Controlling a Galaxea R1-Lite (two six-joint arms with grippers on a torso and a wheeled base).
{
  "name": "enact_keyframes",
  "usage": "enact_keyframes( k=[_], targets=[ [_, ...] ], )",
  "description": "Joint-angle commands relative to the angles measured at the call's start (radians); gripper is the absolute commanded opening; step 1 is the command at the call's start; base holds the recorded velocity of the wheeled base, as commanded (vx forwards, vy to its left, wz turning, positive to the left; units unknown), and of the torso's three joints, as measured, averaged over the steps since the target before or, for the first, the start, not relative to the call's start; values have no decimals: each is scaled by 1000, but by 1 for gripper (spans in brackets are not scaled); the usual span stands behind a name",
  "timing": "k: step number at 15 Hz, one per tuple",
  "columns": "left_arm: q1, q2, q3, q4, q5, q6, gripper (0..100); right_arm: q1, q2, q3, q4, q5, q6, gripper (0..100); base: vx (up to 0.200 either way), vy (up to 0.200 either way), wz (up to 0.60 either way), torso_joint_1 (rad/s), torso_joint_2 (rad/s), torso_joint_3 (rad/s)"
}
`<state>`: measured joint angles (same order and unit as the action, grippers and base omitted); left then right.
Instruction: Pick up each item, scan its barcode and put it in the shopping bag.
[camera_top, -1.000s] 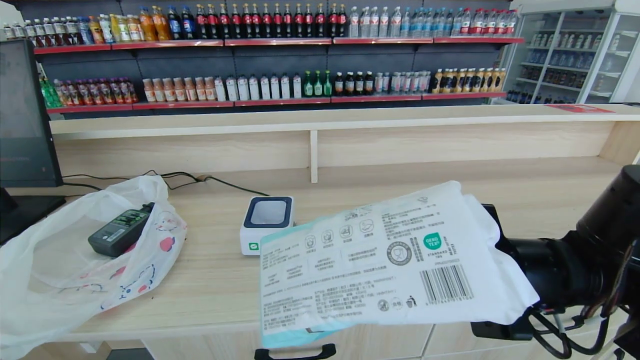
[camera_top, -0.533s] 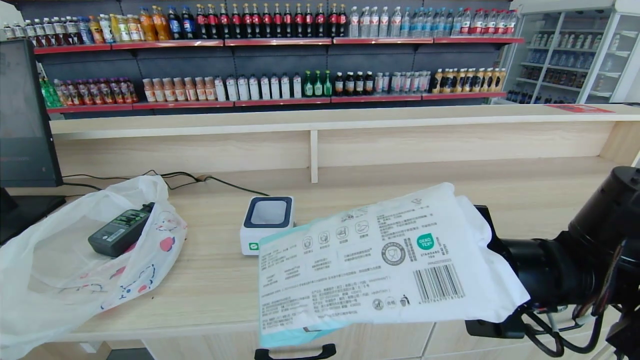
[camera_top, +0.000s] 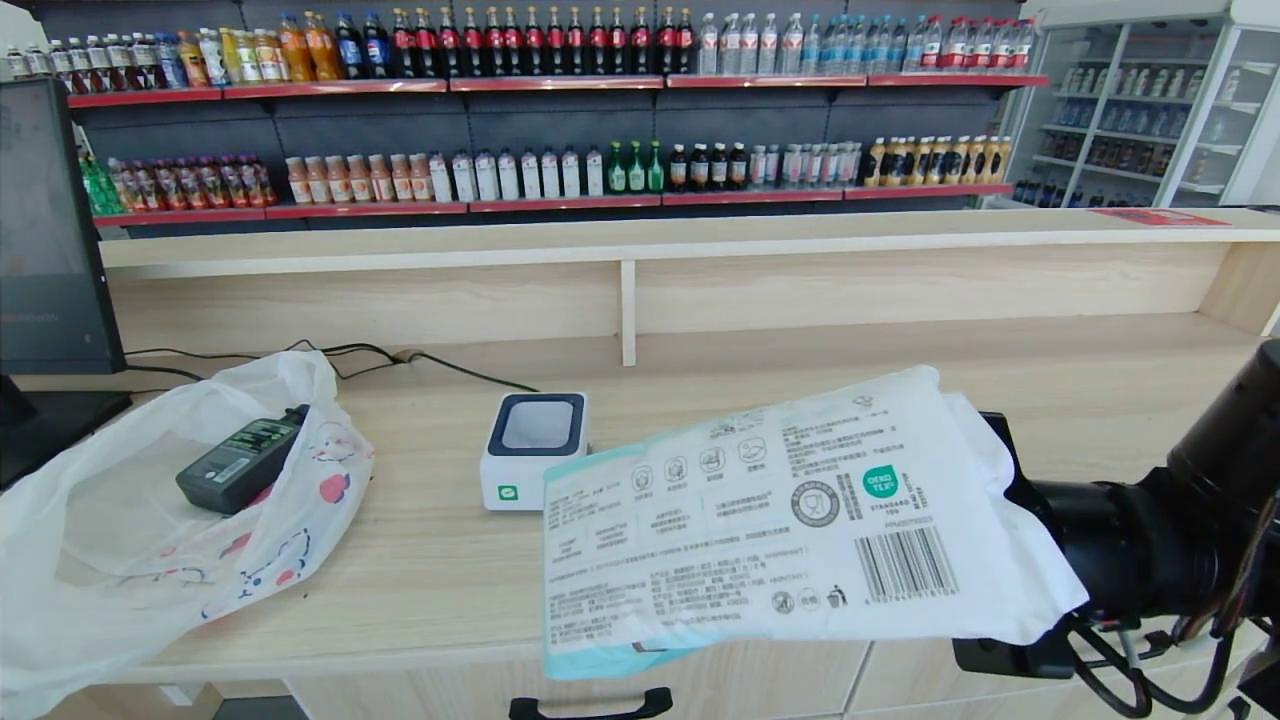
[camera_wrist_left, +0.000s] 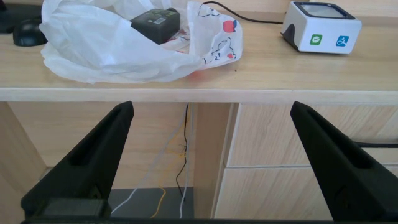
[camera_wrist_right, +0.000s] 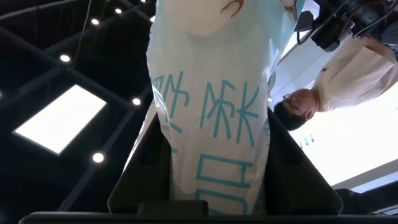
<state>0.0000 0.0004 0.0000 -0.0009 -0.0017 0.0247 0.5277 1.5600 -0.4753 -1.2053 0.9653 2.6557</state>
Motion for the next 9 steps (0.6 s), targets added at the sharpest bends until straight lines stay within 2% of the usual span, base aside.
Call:
enact_keyframes(
  k=[1, 4, 7, 9],
  targets=[
    [0, 0, 0, -1, 0, 0, 100, -54, -72, 21, 0, 1, -5, 0, 0, 0, 0, 0, 0, 0],
    [0, 0, 0, -1, 0, 0, 100, -101, -155, 52, 0, 0, -126, 0, 0, 0, 0, 0, 0, 0],
    [0, 0, 0, -1, 0, 0, 100, -107, -298, 175, 0, 0, -393, 0, 0, 0, 0, 0, 0, 0],
    [0, 0, 0, -1, 0, 0, 100, -140, -356, 205, 0, 1, -550, 0, 0, 0, 0, 0, 0, 0]
  ],
)
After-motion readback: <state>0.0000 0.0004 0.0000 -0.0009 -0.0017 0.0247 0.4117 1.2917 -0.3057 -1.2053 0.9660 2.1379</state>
